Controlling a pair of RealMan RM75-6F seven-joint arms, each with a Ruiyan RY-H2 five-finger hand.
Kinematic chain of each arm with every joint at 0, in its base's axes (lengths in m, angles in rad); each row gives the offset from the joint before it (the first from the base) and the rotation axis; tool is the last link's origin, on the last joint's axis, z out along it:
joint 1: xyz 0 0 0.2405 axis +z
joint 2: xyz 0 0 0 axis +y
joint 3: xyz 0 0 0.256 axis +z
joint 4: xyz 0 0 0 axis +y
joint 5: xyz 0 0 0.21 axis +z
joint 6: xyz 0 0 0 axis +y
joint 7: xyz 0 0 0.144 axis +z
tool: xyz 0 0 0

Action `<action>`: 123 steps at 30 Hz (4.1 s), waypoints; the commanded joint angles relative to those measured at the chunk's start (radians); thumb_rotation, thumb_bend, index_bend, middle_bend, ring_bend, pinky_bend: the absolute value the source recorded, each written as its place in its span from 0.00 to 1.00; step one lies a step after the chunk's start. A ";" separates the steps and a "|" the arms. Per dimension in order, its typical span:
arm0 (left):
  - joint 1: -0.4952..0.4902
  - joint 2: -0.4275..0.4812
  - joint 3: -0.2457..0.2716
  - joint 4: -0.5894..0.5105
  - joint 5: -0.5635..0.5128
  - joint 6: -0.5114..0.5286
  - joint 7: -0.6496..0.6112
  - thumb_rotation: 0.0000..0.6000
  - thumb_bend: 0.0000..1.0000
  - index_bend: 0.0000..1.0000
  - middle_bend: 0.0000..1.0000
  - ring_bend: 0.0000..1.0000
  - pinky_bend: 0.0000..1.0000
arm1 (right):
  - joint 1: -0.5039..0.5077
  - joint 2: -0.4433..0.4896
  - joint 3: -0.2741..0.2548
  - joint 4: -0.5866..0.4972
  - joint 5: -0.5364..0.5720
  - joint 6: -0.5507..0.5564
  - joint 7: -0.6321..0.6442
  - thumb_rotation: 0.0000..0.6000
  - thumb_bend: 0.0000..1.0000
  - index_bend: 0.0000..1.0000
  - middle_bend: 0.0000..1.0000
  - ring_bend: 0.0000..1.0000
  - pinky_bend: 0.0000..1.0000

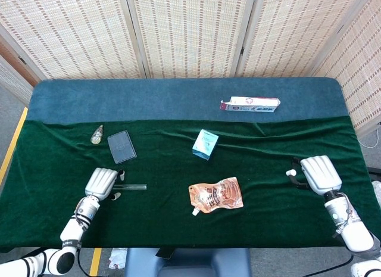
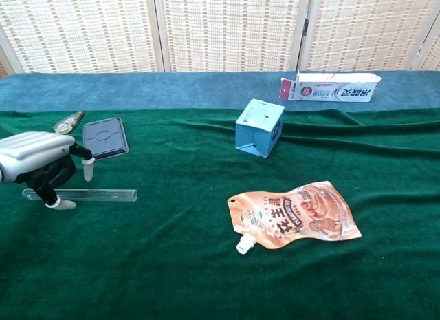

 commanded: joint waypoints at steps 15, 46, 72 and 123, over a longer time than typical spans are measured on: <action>-0.014 -0.043 0.018 0.033 -0.027 0.011 -0.032 1.00 0.33 0.50 0.83 0.76 0.78 | -0.001 -0.022 0.001 0.045 0.001 -0.021 0.035 0.80 0.75 0.69 0.97 1.00 0.97; 0.018 -0.003 0.035 -0.001 0.133 0.119 -0.243 1.00 0.50 0.75 0.91 0.83 0.80 | 0.019 -0.020 0.018 -0.021 -0.108 0.016 0.105 0.80 0.75 0.70 0.97 1.00 0.97; -0.086 0.136 -0.075 -0.353 0.028 -0.009 -0.352 1.00 0.55 0.77 0.93 0.85 0.80 | 0.264 -0.166 0.127 -0.277 -0.201 -0.105 -0.075 0.80 0.75 0.72 0.97 1.00 0.97; -0.120 0.120 -0.042 -0.409 0.025 -0.037 -0.513 1.00 0.56 0.77 0.93 0.85 0.80 | 0.354 -0.287 0.114 -0.252 -0.161 -0.093 -0.168 0.80 0.75 0.72 0.97 1.00 0.97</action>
